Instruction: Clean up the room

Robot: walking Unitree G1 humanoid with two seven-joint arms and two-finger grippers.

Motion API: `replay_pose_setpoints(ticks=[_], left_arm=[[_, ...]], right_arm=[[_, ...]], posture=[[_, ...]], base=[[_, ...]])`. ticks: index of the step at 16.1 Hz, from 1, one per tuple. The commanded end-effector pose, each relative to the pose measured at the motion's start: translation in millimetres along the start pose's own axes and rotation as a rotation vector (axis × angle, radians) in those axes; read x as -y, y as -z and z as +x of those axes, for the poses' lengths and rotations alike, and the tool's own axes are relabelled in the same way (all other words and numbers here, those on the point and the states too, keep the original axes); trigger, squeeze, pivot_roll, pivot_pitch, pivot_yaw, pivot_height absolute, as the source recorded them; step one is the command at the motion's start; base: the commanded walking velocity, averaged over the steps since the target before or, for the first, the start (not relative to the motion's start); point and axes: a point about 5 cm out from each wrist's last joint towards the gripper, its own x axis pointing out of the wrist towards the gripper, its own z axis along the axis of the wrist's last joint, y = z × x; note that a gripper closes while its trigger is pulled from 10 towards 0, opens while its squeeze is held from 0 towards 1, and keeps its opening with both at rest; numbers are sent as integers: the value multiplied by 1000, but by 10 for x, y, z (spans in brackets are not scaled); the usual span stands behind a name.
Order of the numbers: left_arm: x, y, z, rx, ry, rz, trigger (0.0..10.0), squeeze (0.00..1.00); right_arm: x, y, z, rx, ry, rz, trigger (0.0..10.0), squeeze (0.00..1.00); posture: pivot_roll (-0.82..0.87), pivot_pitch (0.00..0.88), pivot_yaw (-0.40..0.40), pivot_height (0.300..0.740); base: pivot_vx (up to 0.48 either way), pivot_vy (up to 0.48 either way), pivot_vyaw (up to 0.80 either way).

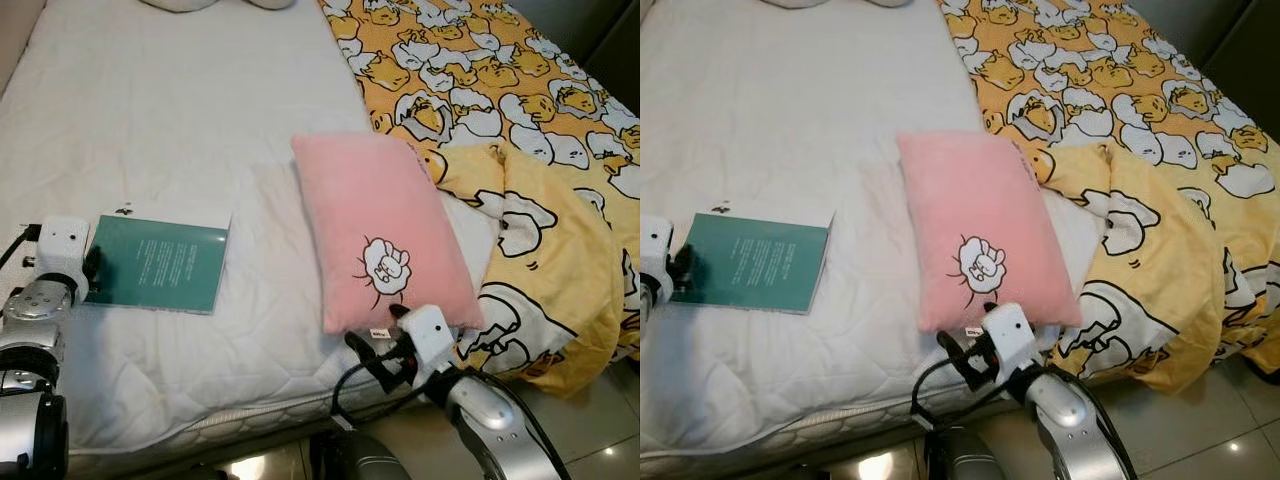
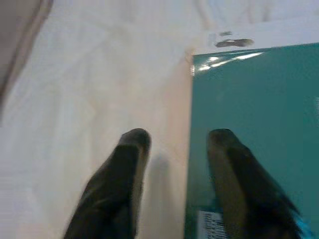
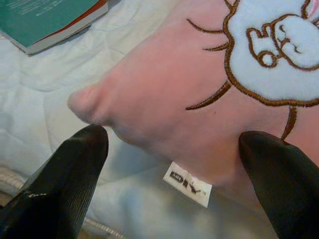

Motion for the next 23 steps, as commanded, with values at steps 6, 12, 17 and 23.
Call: replay_pose_setpoints(ticks=[6, 12, 17, 23], left_arm=[[205, -220, 85, 35, 14, -109, 10000, 1000], [378, -187, 99, -31, 55, -47, 10000, 1000], [342, -120, 90, -75, 40, -76, 196, 0], [259, -60, 64, -61, 44, -63, 0, 0]], right_arm=[[-108, -187, -39, -4, -300, -43, 10000, 0], [-223, -307, -51, -14, -441, -81, 10000, 0], [-325, -211, -255, -73, -460, -32, 10000, 0], [-361, -193, -260, -79, -426, 8, 10000, 0]], posture=[[-244, 177, -151, 740], [-289, 230, -179, 740], [-318, 246, -191, 740], [-301, 233, -176, 740]], base=[[0, 0, 0], [0, 0, 0], [0, 0, 0], [0, 0, 0]])
